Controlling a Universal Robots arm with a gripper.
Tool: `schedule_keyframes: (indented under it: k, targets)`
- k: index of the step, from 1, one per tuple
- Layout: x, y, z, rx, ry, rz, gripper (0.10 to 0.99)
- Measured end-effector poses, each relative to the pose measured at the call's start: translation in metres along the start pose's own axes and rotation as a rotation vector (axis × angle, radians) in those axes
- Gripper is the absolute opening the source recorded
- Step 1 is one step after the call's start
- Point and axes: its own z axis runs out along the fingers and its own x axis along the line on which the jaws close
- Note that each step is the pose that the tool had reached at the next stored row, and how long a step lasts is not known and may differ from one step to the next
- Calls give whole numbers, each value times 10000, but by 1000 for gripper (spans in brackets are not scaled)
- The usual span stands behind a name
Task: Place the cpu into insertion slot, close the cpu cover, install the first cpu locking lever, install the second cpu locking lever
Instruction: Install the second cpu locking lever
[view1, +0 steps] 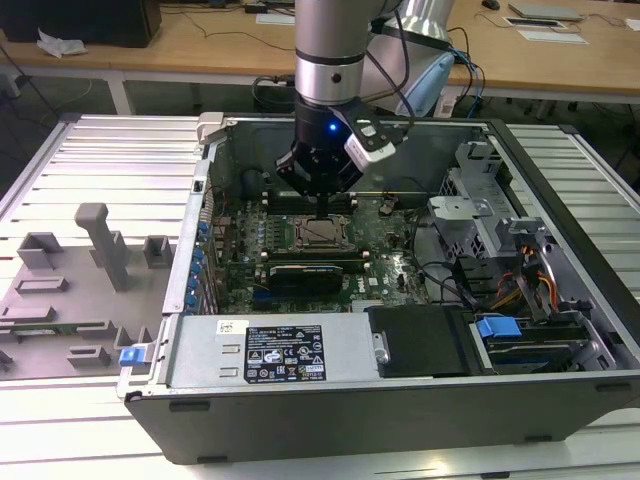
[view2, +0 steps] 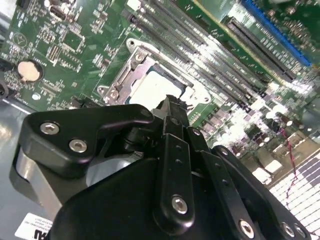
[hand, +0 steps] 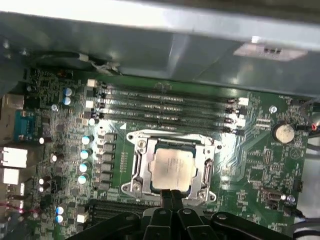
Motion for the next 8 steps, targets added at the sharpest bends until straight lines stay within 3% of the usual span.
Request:
schedule_keyframes:
  k: [2,3,4,5,8]
  targets:
    - [20,-179,10,-16,-2,0,106]
    - [26,-224,13,-39,-5,2,106]
    - [30,-254,19,-92,-11,3,106]
    - [37,-275,26,-302,-35,7,106]
    - [42,-308,43,-458,-53,20,106]
